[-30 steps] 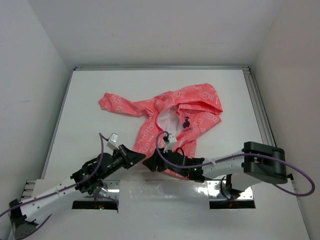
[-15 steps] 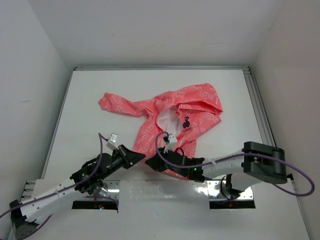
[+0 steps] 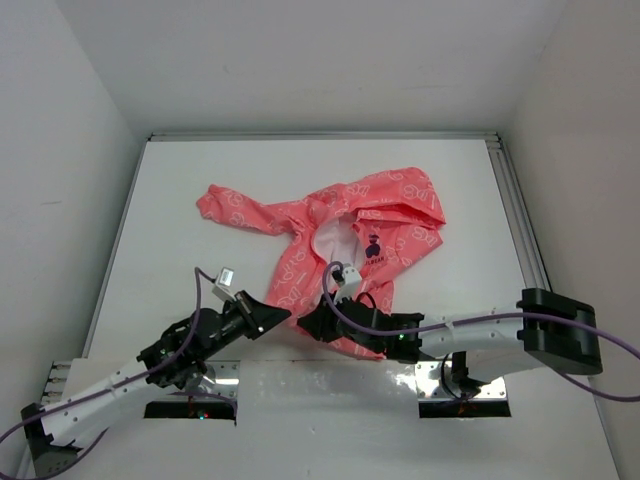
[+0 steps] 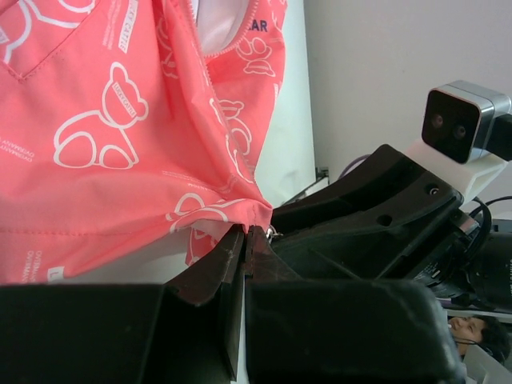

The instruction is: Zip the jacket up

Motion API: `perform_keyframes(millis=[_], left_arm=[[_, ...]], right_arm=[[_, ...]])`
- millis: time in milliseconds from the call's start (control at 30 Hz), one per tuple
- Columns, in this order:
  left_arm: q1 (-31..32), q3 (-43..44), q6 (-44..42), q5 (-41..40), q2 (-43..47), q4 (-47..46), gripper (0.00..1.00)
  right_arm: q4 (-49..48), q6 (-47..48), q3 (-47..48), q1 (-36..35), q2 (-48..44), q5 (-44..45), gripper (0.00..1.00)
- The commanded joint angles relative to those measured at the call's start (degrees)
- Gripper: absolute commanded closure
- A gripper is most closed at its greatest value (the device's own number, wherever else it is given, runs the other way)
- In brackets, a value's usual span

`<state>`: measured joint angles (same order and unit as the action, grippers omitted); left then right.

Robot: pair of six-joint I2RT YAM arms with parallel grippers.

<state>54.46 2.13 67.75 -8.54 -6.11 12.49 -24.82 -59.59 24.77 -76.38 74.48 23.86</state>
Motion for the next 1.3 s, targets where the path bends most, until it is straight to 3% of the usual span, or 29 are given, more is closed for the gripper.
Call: perform_keyframes(millis=[0, 267, 467, 667, 800, 967, 1100, 1267], left_arm=[[0.12, -0.28, -1.39, -1.32, 0.57, 1.41, 1.0], [0.12, -0.38, -1.47, -1.39, 1.09, 3.14, 1.0], [0.12, 1.29, -2.35, -1.75, 2.59, 6.57, 1.0], [0.12, 6.47, -4.72, -6.4, 5.58, 14.74, 1.0], [0.12, 10.17, -5.26, -11.32, 8.3, 21.6, 1.0], [0.12, 16.05, -6.22, -15.8, 9.54, 23.9, 1.0], [0.12, 22.28, -9.2, -18.7, 7.96, 20.12, 1.0], [0.12, 33.1, -13.16, -21.78, 4.88, 22.13, 1.0]], right_arm=[[3.02, 2.2, 1.33, 0.0, -2.31, 3.38, 1.0], [8.02, 3.42, 2.64, -0.09, -4.6, 3.48, 1.0], [22.16, 8.68, 9.13, 0.09, -5.13, 9.18, 1.0], [35.43, 12.3, 11.0, 1.49, -5.3, 16.04, 1.0], [38.61, 13.71, 9.5, 4.92, -7.15, 17.28, 1.0], [40.46, 19.68, 11.08, 13.52, -9.17, 19.9, 1.0], [39.5, 25.92, 13.89, 21.87, -8.39, 24.21, 1.0], [33.27, 31.55, 17.49, 38.82, -3.65, 20.46, 1.0]])
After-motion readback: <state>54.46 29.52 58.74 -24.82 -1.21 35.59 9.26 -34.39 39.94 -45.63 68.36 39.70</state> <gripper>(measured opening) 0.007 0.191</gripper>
